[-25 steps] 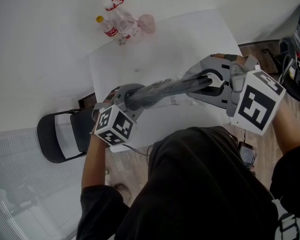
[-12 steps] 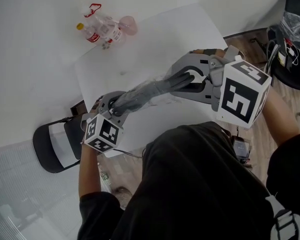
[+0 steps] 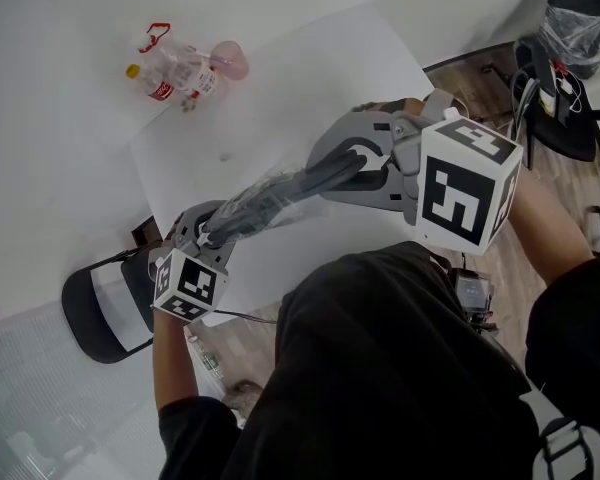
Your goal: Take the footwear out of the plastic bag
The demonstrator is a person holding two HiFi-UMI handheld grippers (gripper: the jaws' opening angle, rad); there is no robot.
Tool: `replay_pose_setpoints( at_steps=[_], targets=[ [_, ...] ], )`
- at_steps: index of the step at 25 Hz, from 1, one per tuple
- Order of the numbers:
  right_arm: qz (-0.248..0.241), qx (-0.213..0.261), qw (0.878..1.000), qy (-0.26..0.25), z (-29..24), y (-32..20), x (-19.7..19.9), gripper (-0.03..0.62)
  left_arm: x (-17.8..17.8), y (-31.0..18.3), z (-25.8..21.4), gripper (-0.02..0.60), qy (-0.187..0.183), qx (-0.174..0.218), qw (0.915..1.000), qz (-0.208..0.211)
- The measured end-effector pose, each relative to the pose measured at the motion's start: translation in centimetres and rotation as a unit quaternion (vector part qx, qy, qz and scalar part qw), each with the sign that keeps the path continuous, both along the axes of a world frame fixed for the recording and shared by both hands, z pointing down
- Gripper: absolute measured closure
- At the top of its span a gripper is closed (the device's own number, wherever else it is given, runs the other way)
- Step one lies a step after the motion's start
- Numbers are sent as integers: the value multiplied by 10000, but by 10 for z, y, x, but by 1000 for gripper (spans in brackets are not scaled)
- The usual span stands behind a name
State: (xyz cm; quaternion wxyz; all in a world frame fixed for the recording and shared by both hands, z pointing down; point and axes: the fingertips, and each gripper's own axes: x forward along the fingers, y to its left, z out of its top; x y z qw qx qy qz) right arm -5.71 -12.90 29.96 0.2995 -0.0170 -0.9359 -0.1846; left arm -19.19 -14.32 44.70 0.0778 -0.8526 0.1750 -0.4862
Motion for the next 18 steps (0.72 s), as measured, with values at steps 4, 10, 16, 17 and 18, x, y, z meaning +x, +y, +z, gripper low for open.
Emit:
replay_pose_setpoints(
  at_steps=[4, 10, 16, 17, 18],
  targets=[
    [21, 83, 10000, -10, 1, -1, 0, 516, 0, 1, 3, 462, -72, -45, 10000, 14],
    [-24, 207, 9998, 16, 4, 1, -5, 516, -2, 2, 9, 462, -189, -14, 9998, -38],
    [-112, 269, 9996, 40, 4, 2, -7, 516, -5, 1, 8, 465, -136, 63, 9998, -138],
    [-127, 278, 9995, 47, 4, 2, -7, 516, -6, 0, 8, 465, -152, 103, 9997, -146],
    [-137, 283, 9995, 53, 5, 2, -7, 516, -7, -1, 8, 465, -167, 137, 9996, -154]
  ],
)
